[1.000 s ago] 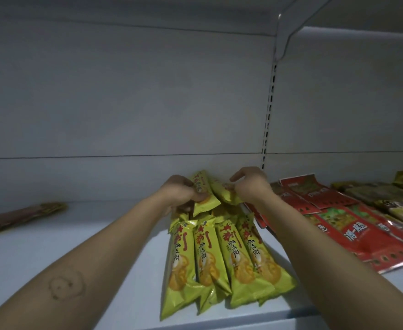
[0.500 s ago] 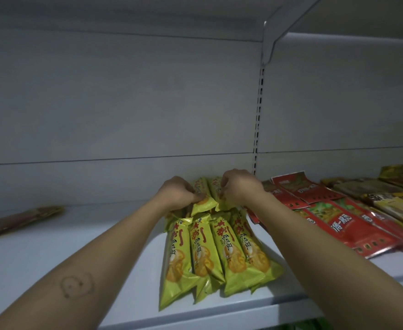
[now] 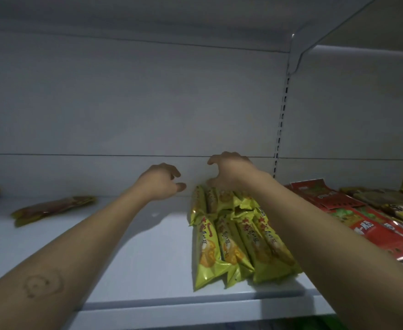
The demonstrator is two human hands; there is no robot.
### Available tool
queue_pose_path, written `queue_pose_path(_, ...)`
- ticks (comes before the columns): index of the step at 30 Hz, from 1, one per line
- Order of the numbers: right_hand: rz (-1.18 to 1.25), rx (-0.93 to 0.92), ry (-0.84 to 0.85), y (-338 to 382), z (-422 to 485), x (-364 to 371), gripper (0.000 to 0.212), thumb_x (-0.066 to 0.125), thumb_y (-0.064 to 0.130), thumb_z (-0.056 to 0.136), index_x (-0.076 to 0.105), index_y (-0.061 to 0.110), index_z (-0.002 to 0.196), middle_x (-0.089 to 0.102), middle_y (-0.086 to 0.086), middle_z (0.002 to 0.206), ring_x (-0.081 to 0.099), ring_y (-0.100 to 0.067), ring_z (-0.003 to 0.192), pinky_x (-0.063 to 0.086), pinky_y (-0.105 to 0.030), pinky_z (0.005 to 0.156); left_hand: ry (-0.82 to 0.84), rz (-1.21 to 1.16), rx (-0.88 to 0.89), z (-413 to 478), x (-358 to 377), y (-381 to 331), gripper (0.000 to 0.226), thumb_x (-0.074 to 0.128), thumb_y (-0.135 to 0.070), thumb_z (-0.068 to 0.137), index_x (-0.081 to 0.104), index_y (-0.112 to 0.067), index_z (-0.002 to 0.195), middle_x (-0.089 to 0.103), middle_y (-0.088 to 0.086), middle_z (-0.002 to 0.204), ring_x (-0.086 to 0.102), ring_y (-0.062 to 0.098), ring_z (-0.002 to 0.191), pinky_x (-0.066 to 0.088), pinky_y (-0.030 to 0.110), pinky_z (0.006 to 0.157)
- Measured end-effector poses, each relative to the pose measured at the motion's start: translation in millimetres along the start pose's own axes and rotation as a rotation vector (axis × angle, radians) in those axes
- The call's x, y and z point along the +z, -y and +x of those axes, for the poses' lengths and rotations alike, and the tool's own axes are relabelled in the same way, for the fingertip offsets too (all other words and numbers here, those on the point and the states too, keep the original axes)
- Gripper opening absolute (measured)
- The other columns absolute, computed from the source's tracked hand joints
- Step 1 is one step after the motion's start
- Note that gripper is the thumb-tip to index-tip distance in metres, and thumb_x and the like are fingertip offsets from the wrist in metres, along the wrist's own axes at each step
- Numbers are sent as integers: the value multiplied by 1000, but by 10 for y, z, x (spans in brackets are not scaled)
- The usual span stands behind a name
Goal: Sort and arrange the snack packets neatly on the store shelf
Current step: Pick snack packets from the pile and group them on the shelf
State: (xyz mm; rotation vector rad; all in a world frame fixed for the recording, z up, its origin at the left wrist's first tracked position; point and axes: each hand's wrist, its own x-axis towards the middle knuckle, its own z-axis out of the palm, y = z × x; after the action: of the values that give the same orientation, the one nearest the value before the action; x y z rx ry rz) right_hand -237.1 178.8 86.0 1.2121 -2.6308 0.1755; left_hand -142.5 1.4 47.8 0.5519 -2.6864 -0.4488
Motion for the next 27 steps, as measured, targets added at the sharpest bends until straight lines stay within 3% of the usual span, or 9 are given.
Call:
queue_pose_path(10, 48, -169, 89, 1349, 429, 174, 70, 64, 55, 87, 37, 31, 148, 42, -2, 149, 40, -26, 136, 32, -39, 109, -84, 21, -157, -578, -664, 1163, 46, 67, -44, 89, 61, -21, 127, 62, 1, 124, 59, 21, 112, 47, 32, 95)
queue_pose_path(17, 129, -321, 178, 2742, 700, 514, 68, 61, 57, 87, 41, 30, 146, 48, -3, 145, 48, -27, 129, 39, -37, 101, -121, 62, -318, -1148, -1056, 2284, 47, 67, -46, 89, 61, -18, 127, 62, 3, 125, 59, 20, 109, 45, 26, 85)
queue_pose_path(22, 170, -427, 253, 3719, 729, 926, 40, 59, 53, 87, 62, 22, 114, 63, -7, 122, 58, -31, 115, 49, -35, 89, -183, 50, -446, -1573, -1271, 3147, 48, 70, -43, 88, 61, -19, 128, 62, 3, 128, 59, 20, 114, 47, 29, 93)
queue_pose_path(25, 219, -447, 234, 4215, 738, 1031, 57, 54, 55, 91, 49, 25, 139, 53, -8, 140, 50, -31, 127, 44, -39, 100, -260, 97, -478, -1786, -1383, 3558, 48, 68, -42, 88, 61, -19, 129, 63, 1, 129, 58, 21, 117, 48, 32, 96)
queue_pose_path(27, 238, -467, 207, 4513, 763, 1052, 58, 54, 55, 93, 46, 24, 142, 50, -9, 142, 48, -31, 128, 42, -41, 103, -315, 170, -469, -1898, -1457, 3778, 45, 68, -42, 87, 64, -20, 126, 65, 1, 127, 59, 22, 115, 50, 36, 95)
